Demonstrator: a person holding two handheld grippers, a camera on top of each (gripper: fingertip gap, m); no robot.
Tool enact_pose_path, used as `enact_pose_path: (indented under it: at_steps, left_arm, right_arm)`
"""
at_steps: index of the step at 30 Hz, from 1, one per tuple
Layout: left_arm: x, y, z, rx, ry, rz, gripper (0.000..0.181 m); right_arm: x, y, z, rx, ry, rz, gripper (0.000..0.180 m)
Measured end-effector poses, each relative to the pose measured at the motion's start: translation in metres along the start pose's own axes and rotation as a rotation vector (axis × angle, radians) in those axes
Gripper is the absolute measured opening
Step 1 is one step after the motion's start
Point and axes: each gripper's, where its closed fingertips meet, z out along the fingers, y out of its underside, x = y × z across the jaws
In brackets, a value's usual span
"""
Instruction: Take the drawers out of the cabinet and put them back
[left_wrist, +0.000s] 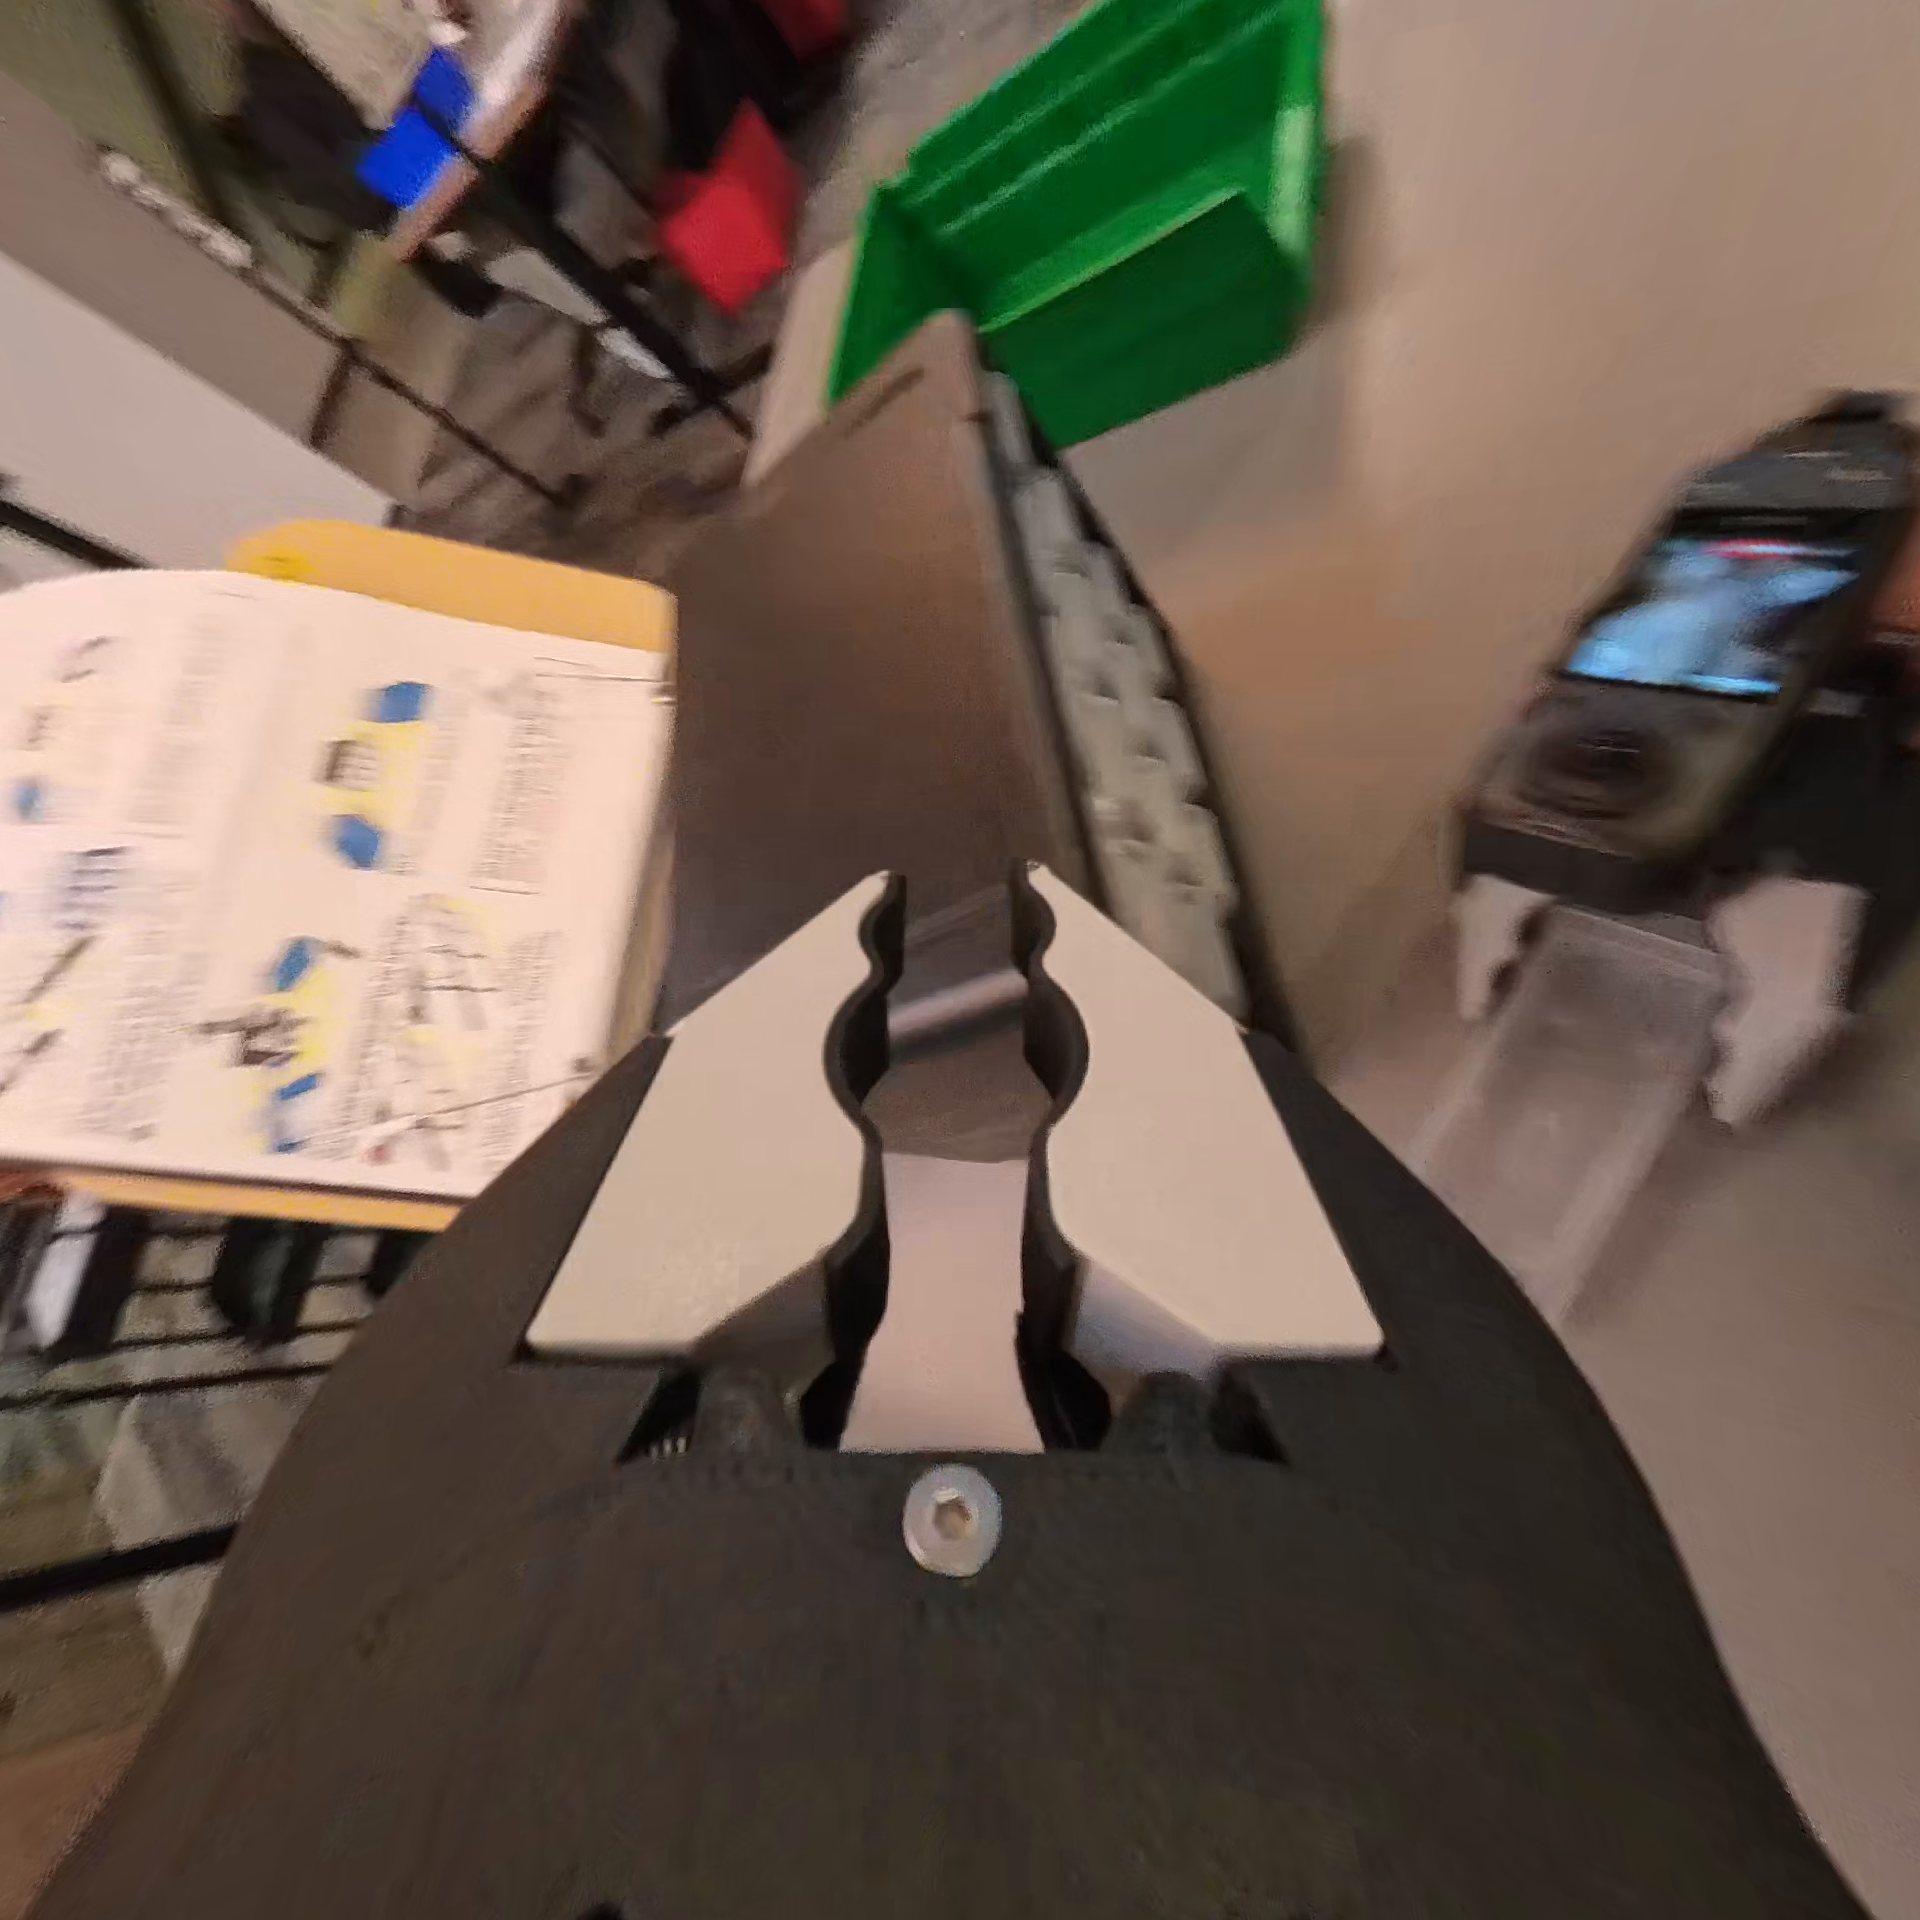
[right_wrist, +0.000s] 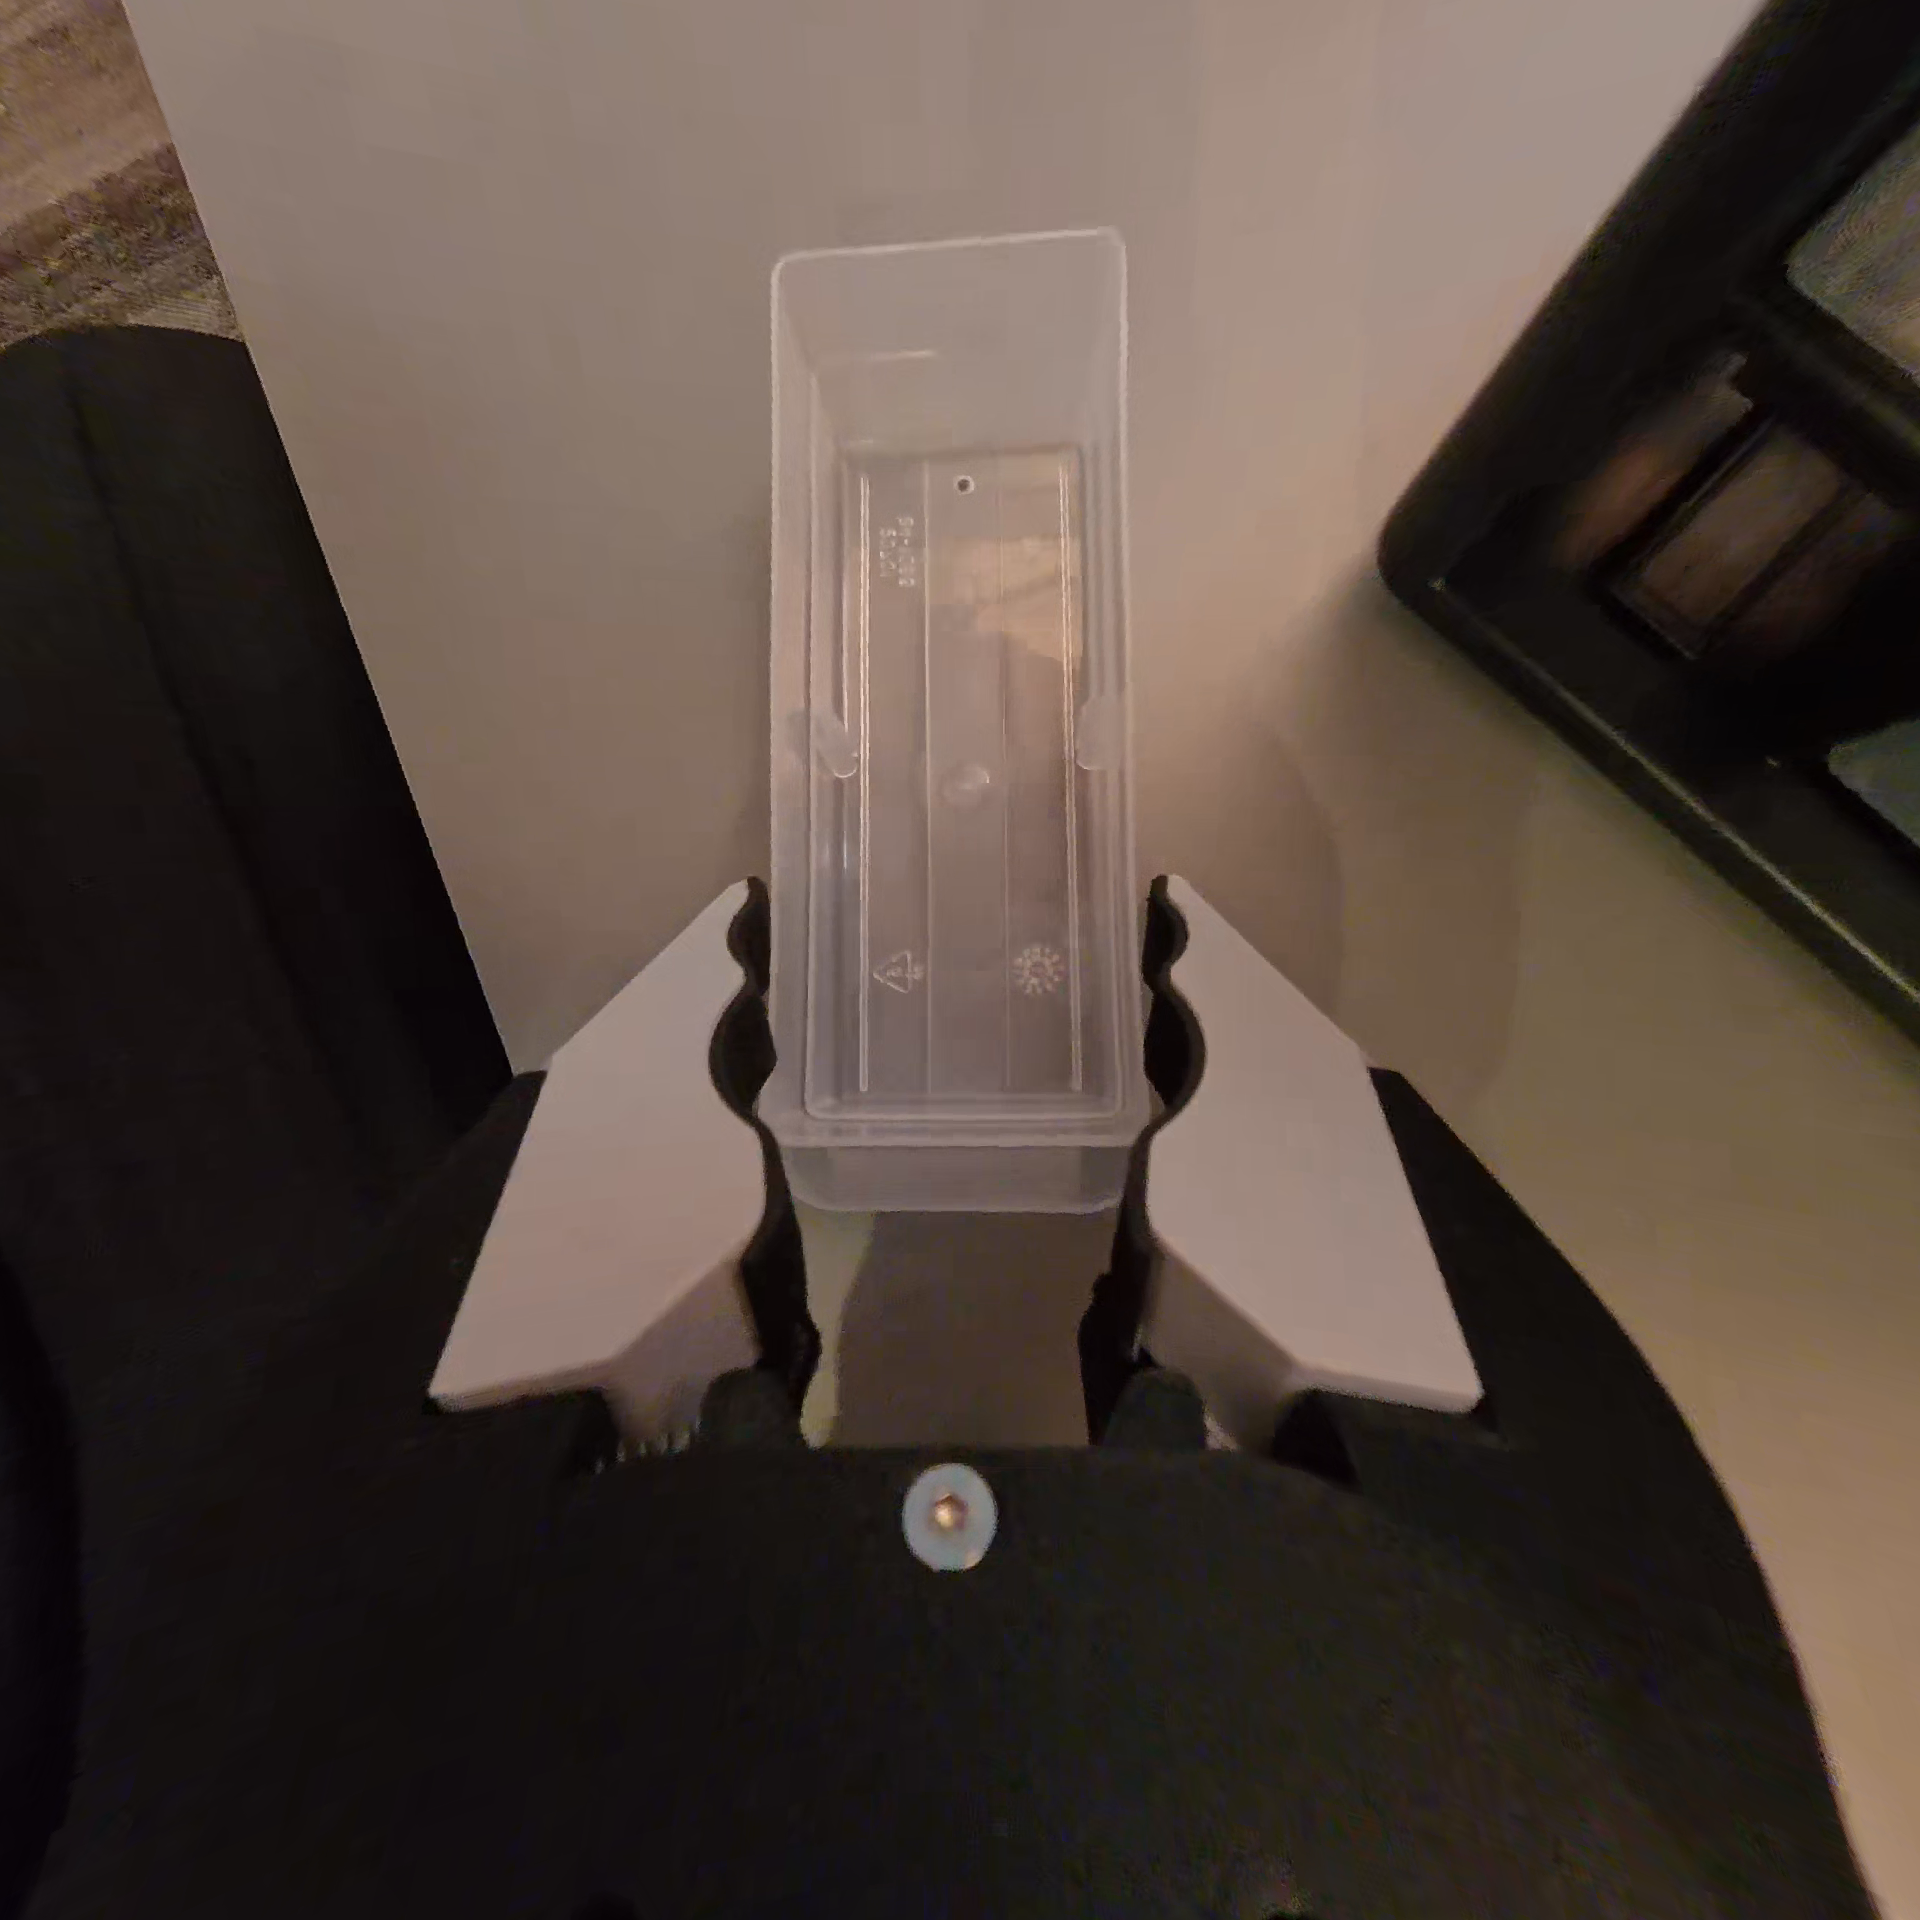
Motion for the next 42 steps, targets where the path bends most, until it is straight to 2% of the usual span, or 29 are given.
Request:
enact_pose_path:
  at_steps: [1, 6, 10, 11, 12, 25, 30, 39, 42]
  left_arm:
    - [-0.016, -0.001, 0.007, -0.015, -0.028, -0.002, 0.02]
    - [-0.059, 0.011, 0.069, -0.072, -0.006, -0.09, 0.031]
    - [-0.067, 0.032, 0.107, -0.103, 0.049, -0.183, 0.032]
    - [-0.07, 0.033, 0.112, -0.089, 0.044, -0.201, 0.025]
    - [-0.072, 0.033, 0.114, -0.07, 0.049, -0.236, 0.018]
    - [-0.072, 0.029, 0.116, 0.036, 0.183, -0.43, 0.012]
    - [-0.067, 0.03, 0.118, -0.025, 0.186, -0.377, 0.004]
    - [-0.066, 0.031, 0.118, -0.044, 0.186, -0.378, 0.0]
    - [-0.066, 0.031, 0.118, -0.047, 0.182, -0.375, 0.0]
  right_arm:
    - [0.001, 0.0, -0.004, 0.004, 0.002, 0.016, 0.071]
    - [0.021, 0.003, -0.036, 0.013, 0.042, 0.13, 0.069]
    - [0.046, 0.007, -0.064, 0.052, 0.086, 0.249, 0.064]
    - [0.05, 0.008, -0.069, 0.059, 0.096, 0.264, 0.063]
    - [0.055, 0.009, -0.074, 0.069, 0.113, 0.278, 0.063]
    - [0.067, 0.01, -0.072, 0.061, 0.114, 0.447, 0.062]
    - [0.071, 0.003, -0.071, 0.057, 0.167, 0.467, 0.062]
    - [0.07, -0.018, -0.057, 0.23, 0.269, 0.536, 0.063]
    - [0.064, -0.02, -0.047, 0.276, 0.254, 0.595, 0.062]
